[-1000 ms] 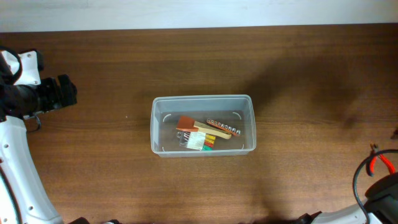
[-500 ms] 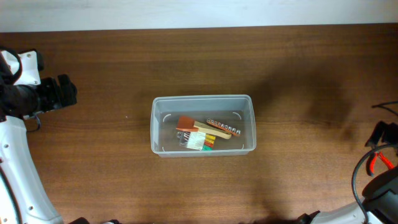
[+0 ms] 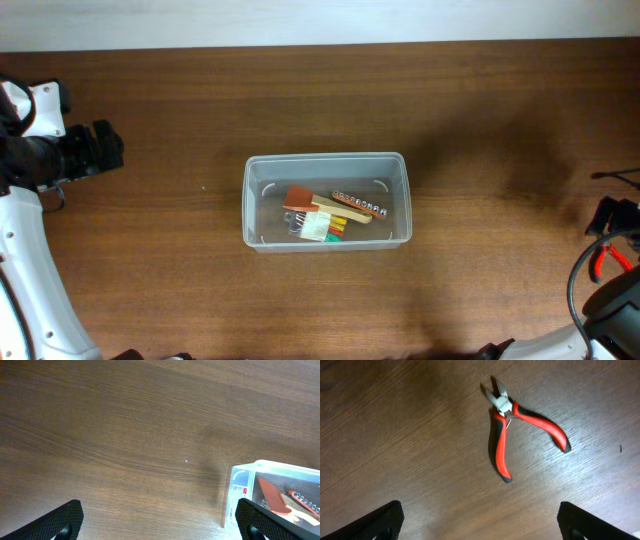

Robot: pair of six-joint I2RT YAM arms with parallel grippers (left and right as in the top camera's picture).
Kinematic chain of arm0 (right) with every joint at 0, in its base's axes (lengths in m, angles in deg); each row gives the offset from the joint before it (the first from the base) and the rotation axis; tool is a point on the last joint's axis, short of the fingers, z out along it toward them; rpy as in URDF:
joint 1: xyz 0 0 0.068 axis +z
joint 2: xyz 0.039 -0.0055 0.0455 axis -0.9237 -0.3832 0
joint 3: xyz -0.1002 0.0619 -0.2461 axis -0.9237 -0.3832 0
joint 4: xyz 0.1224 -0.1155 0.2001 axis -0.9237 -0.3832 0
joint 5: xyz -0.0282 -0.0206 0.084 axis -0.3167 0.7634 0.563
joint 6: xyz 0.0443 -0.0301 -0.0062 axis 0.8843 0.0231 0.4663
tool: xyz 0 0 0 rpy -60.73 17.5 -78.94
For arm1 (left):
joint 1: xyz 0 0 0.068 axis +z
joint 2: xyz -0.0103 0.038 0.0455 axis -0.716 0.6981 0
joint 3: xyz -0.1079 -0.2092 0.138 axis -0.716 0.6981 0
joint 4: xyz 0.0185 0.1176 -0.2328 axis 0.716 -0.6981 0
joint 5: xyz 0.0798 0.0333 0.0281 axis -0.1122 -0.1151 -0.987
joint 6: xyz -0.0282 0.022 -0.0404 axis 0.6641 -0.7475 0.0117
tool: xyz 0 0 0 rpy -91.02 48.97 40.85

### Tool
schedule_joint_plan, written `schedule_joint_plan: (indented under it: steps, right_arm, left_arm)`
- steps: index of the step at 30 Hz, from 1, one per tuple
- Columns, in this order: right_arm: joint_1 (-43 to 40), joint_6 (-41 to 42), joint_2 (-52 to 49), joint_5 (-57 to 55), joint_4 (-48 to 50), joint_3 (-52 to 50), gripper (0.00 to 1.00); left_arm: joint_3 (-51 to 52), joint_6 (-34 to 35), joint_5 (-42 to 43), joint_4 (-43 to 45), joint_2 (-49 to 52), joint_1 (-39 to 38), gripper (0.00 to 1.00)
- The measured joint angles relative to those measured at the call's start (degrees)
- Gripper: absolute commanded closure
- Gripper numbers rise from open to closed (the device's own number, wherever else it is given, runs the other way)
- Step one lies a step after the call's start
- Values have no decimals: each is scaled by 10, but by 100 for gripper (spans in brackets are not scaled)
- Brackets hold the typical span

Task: Pack container
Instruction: 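Lower the right gripper over the red-handled pliers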

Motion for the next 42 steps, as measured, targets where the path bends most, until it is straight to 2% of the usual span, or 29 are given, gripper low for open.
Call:
schedule_joint_plan:
  steps: [36, 42]
  right_arm:
    - [0, -17, -50, -15, 42, -1, 1]
    - [0, -39, -54, -13, 52, -30, 1]
  left_arm:
    - [0, 0, 0, 0, 0, 0, 1]
    - [0, 0, 0, 0, 0, 0, 1]
